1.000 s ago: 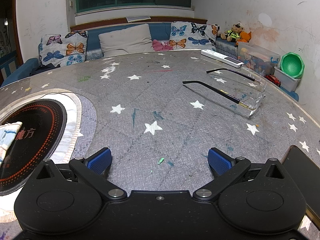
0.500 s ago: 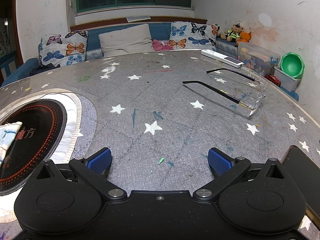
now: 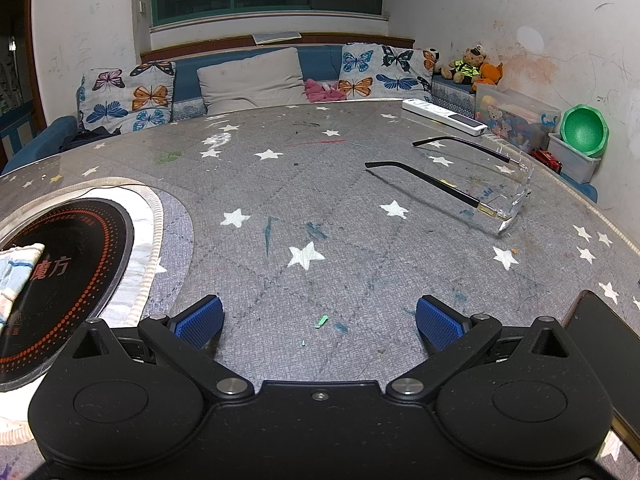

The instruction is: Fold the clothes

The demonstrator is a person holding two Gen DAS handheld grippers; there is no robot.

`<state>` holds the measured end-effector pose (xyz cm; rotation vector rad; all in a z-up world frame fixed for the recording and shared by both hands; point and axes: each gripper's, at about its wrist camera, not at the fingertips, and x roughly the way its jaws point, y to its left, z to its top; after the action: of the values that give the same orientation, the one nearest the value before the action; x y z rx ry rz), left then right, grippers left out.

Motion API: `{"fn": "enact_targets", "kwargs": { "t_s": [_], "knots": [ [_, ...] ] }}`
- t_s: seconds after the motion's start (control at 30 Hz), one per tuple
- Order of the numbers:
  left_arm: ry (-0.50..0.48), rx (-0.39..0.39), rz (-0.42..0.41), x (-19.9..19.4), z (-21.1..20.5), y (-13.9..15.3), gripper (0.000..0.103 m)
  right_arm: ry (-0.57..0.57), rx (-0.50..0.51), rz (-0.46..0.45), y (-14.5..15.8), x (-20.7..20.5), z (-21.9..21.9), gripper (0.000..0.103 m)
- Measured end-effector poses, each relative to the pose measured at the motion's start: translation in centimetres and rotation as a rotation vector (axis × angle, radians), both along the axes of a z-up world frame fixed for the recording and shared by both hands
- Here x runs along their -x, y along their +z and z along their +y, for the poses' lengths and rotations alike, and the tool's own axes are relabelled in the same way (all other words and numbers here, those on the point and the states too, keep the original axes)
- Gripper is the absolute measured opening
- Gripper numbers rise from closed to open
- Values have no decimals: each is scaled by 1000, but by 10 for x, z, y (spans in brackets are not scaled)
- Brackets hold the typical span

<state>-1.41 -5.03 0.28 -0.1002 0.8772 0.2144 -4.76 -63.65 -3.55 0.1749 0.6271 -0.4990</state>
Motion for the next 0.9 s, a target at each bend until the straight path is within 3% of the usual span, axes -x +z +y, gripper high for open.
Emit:
{"fn": "enact_targets", "kwargs": {
  "t_s": [0.9],
  "knots": [
    [-20, 8, 19, -2, 4, 0, 103, 0, -2, 0, 0, 0, 0, 103]
  ]
}}
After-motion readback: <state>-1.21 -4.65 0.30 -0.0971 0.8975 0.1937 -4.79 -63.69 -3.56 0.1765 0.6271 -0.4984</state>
